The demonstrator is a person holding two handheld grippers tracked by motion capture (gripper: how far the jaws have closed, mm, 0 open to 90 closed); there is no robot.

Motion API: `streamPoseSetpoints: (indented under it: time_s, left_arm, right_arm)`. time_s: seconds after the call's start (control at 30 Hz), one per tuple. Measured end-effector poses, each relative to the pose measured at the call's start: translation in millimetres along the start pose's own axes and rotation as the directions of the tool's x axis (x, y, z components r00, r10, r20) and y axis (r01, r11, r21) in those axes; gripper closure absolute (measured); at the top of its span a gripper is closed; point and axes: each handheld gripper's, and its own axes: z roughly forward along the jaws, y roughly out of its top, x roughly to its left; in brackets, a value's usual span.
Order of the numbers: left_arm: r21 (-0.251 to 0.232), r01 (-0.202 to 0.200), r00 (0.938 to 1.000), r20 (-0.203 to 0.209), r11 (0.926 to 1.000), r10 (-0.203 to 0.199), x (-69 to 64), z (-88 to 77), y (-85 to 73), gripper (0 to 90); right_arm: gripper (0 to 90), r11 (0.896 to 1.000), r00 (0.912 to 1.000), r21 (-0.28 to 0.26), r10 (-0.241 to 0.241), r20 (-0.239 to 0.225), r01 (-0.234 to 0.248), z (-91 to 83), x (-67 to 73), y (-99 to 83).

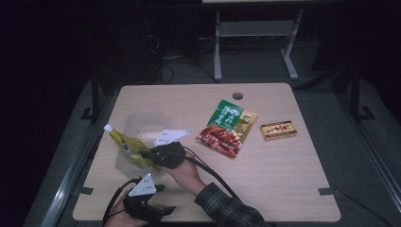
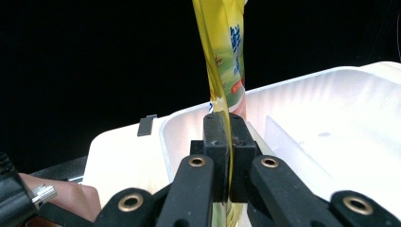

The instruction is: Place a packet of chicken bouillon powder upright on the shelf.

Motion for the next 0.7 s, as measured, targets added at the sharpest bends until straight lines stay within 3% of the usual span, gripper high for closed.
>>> streamPoseSetpoints:
  time_s: [0.3,0.7]
  left_arm:
    - [0.010,-0.005,1.0000,0.000,0.9999,0.005,0.9,0.3,-0.3,19.5]
    - [0.015,0.000,1.0000,0.000,0.9999,0.000,1.6,1.6,-0.6,19.5]
  right_arm:
    - [88.8,0.999,0.9999,0.053,-0.009,-0.005,0.010,-2.8,-1.4,-5.8]
    - [88.4,0.997,0.9999,0.080,-0.006,-0.011,0.007,-5.0,-3.3,-10.4]
